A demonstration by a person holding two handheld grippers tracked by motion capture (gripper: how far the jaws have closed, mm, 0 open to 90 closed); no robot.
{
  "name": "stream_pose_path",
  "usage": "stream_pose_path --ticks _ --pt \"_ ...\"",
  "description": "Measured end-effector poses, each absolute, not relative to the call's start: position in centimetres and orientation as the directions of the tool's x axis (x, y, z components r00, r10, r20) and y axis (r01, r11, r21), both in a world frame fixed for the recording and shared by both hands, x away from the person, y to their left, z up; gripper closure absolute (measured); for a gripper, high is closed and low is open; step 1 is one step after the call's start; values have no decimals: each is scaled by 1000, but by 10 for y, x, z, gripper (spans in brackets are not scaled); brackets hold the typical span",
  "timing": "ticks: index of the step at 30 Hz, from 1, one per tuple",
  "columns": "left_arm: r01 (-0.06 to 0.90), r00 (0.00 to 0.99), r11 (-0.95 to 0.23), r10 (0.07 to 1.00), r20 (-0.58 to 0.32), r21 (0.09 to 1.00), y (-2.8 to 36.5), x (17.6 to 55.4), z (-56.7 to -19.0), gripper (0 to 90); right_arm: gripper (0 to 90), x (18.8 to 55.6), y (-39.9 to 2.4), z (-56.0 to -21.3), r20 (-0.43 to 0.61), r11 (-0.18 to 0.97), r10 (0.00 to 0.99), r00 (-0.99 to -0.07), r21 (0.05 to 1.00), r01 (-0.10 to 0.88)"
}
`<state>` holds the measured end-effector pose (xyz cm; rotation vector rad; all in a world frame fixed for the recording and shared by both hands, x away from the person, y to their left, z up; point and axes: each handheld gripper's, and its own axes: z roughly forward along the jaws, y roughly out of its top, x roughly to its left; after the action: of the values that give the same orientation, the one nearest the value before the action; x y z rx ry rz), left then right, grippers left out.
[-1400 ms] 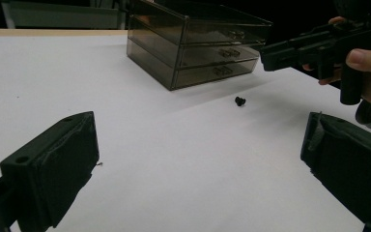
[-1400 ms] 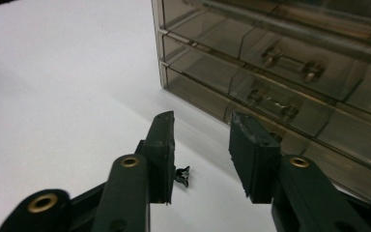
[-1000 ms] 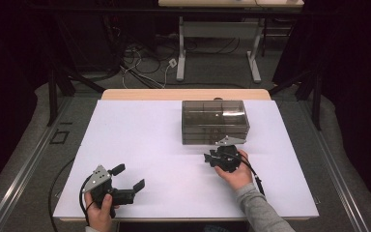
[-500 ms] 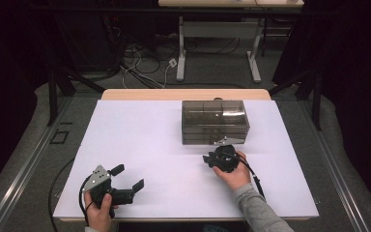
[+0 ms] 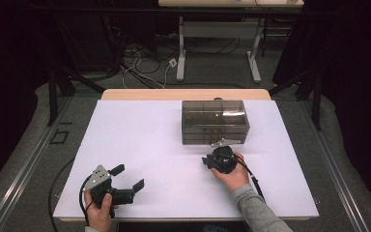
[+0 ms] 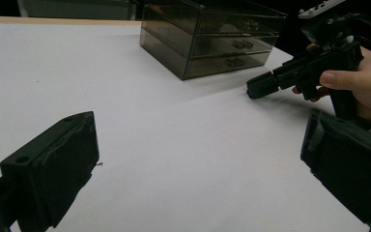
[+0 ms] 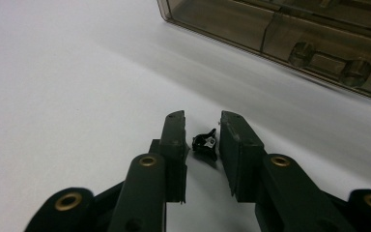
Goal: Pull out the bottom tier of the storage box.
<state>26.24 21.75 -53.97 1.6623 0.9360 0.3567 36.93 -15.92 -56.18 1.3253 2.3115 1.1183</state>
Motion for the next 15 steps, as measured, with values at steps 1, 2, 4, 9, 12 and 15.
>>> stream_pose_path --ticks 1,2,4,9,12,15 --pt "391 637 -45 734 -235 919 217 262 -540 3 739 369 -159 -562 151 291 818 -554 723 626" --pt "391 638 -46 734 -234 919 217 262 -540 3 739 369 -159 -562 151 291 818 -554 723 626" --pt "393 638 -47 733 -235 918 217 263 -540 4 762 370 -159 -563 167 279 814 -556 727 627" --pt "394 638 -46 733 -237 918 217 263 -540 3 786 369 -158 -562 155 289 817 -555 722 628" --pt "395 637 -45 733 -238 918 217 263 -541 3 790 369 -158 -562 154 290 817 -556 724 626" --pt "395 638 -46 732 -238 918 217 263 -541 4 790 369 -158 -562 157 289 815 -557 724 626"
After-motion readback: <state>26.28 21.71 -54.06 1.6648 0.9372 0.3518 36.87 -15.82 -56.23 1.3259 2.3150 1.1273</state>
